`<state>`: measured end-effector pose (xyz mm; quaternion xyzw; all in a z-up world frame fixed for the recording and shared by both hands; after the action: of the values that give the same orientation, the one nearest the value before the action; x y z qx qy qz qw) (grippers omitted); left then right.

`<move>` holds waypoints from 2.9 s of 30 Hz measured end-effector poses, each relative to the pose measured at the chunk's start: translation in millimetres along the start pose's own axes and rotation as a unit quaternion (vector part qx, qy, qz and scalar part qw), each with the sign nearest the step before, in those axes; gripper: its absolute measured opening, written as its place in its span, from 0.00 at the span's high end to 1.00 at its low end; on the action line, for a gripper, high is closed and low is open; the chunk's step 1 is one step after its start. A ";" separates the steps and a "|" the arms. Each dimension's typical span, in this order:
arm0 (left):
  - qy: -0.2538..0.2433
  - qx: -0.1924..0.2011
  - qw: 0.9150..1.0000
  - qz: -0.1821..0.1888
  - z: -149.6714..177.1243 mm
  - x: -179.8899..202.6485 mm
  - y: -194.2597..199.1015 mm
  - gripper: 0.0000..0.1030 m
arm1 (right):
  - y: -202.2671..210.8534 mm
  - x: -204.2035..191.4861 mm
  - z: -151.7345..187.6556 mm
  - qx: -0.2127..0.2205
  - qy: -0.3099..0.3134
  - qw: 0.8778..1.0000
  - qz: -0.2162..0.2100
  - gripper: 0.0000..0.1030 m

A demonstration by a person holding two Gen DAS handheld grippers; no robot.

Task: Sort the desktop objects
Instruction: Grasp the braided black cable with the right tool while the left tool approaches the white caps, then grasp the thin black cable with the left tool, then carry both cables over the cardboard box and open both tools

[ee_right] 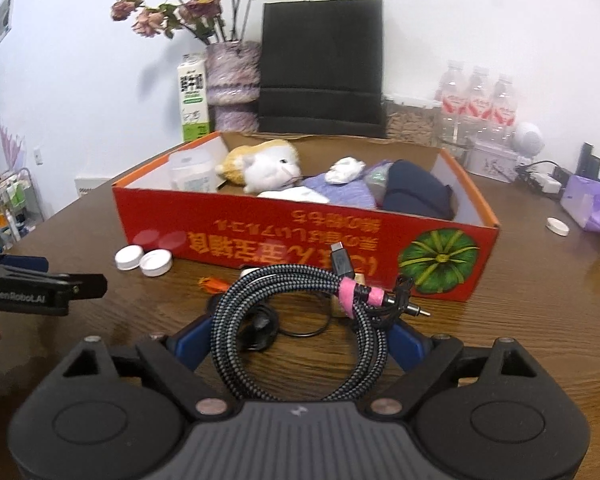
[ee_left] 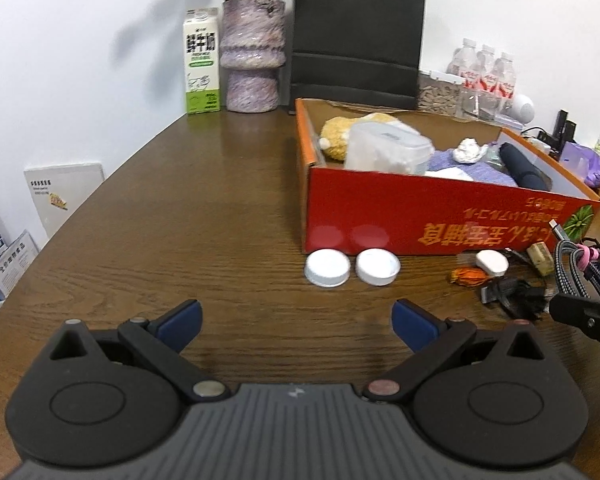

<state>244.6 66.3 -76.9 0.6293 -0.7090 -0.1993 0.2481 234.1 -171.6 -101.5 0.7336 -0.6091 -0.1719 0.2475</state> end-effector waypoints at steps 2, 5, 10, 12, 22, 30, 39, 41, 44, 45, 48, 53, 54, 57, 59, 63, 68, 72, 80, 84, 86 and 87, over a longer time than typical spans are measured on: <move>-0.004 0.001 1.000 0.008 -2.1 8.3 -0.1 0.00 | 1.1 6.9 0.2 0.003 -0.004 1.000 0.006 0.12; -0.015 0.001 1.000 0.019 -4.8 25.4 -0.9 0.00 | 2.9 18.0 0.5 0.006 -0.010 1.000 0.014 0.12; -0.040 0.000 0.998 0.038 -9.1 60.2 -5.8 0.00 | 3.7 37.4 2.6 0.010 -0.019 1.000 0.021 0.12; -0.046 -0.001 0.998 0.042 -10.8 73.0 -8.5 0.00 | 4.4 43.5 3.8 0.011 -0.020 0.999 0.023 0.12; -0.044 -0.013 0.997 0.057 -13.8 120.6 -24.2 0.00 | 2.2 78.8 7.5 0.013 -0.017 0.999 0.030 0.12; -0.051 -0.039 0.997 0.037 -4.4 139.1 -44.7 0.00 | -4.5 87.7 9.7 0.009 -0.005 1.000 0.015 0.12; -0.041 -0.049 0.998 0.012 3.3 135.6 -50.5 0.00 | -4.7 89.3 13.6 0.018 -0.008 1.000 0.005 0.12; -0.038 -0.047 0.998 0.014 4.7 134.9 -50.4 0.01 | -5.0 89.0 14.1 0.020 -0.007 1.000 0.005 0.12; -0.038 -0.042 0.998 0.018 3.9 136.8 -48.2 0.11 | -5.2 88.1 14.8 0.022 -0.005 1.000 0.004 0.12; -0.039 -0.041 0.998 0.022 3.5 138.3 -47.3 0.18 | -4.8 88.1 14.7 0.023 -0.006 1.000 0.002 0.12; -0.045 -0.036 0.998 0.033 2.2 143.7 -44.1 0.41 | -4.4 88.0 14.7 0.023 -0.005 1.000 0.000 0.12; -0.050 -0.036 0.997 0.040 3.4 148.3 -40.6 0.46 | -3.9 88.2 14.8 0.025 -0.005 1.000 0.000 0.12; -0.049 -0.036 0.997 0.040 3.7 148.2 -39.8 0.46 | -3.8 88.2 14.7 0.025 -0.005 1.000 0.001 0.12; -0.048 -0.033 0.997 0.040 3.3 146.5 -37.6 0.46 | -2.8 86.8 15.5 0.026 -0.001 1.000 0.000 0.12; -0.047 -0.030 0.998 0.042 2.4 145.5 -35.6 0.46 | -1.2 85.3 15.7 0.028 0.002 1.000 0.002 0.12; -0.051 -0.022 0.997 0.047 0.3 146.0 -30.0 0.46 | 3.7 83.6 17.4 0.033 0.007 0.999 0.007 0.12; -0.051 -0.012 0.997 0.051 -1.8 145.7 -21.0 0.46 | 12.4 83.3 16.1 0.040 0.005 0.999 0.011 0.12; -0.048 0.000 0.997 0.053 -5.5 144.7 -11.6 0.46 | 21.3 79.6 13.5 0.048 0.009 0.999 0.012 0.12; -0.050 0.029 0.997 0.053 -17.1 141.4 10.9 0.46 | 40.2 67.4 3.3 0.070 0.018 0.997 0.011 0.12; -0.047 0.049 0.996 0.060 -29.5 138.7 20.8 0.46 | 49.4 59.0 -8.3 0.086 0.026 0.996 0.009 0.12; -0.047 0.062 0.995 0.061 -38.3 138.0 24.8 0.46 | 52.7 55.6 -16.6 0.097 0.029 0.995 0.009 0.12; -0.047 0.069 0.995 0.062 -43.4 137.5 26.4 0.46 | 53.8 54.2 -21.8 0.103 0.031 0.994 0.009 0.12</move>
<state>238.2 -65.3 -12.7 0.5898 -0.7696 -0.1634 0.1821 213.5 -228.5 -50.2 0.7546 -0.6222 -0.0836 0.1909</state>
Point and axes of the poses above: each gripper's, at about its wrist camera, not at the fingertips, and y roughly against the way its jaws point, x to its right, z to its underside, the point moved 8 cm from there along -y, roughly the way its jaws point, and after that the axes turned 7 degrees about z, right-handed, at the moved point
